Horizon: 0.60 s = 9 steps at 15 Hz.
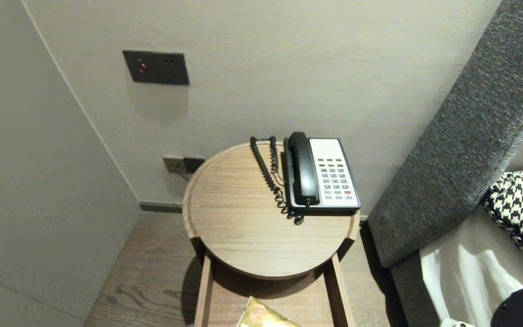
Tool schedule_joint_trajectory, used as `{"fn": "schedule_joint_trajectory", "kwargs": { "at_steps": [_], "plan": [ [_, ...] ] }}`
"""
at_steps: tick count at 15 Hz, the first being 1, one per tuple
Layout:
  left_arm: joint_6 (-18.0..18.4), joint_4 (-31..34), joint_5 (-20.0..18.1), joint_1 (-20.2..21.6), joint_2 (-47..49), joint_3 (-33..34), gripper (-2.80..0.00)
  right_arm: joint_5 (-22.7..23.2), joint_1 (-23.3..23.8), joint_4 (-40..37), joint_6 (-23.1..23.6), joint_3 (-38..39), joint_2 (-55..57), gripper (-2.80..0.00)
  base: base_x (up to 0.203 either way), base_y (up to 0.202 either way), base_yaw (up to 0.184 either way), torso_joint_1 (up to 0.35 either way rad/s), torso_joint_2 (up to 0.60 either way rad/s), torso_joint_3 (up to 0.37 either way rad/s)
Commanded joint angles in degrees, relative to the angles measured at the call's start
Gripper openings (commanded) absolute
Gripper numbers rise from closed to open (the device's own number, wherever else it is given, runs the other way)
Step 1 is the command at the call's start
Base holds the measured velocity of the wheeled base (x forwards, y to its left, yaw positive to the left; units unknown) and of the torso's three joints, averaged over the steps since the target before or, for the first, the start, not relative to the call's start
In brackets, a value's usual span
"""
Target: Close the nightstand drawer
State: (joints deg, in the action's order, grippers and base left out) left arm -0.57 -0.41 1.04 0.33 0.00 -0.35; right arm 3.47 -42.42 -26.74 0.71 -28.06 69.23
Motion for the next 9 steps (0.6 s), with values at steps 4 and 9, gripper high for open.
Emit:
{"fn": "schedule_joint_trajectory", "kwargs": {
  "at_steps": [4, 9],
  "plan": [
    [-0.04, -0.02, 0.02, 0.02, -0.09, 0.0, -2.8, -0.22, -4.7, 9.79, -0.59, 1.12, 12.41, -2.8, 0.0, 0.0, 0.0, 0.0, 0.0, 0.0],
    [-0.04, -0.02, 0.02, 0.02, -0.09, 0.0, -2.8, -0.38, -6.1, 14.31, -0.62, -0.4, 18.29, -2.8, 0.0, 0.0, 0.0, 0.0, 0.0, 0.0]
  ]
}}
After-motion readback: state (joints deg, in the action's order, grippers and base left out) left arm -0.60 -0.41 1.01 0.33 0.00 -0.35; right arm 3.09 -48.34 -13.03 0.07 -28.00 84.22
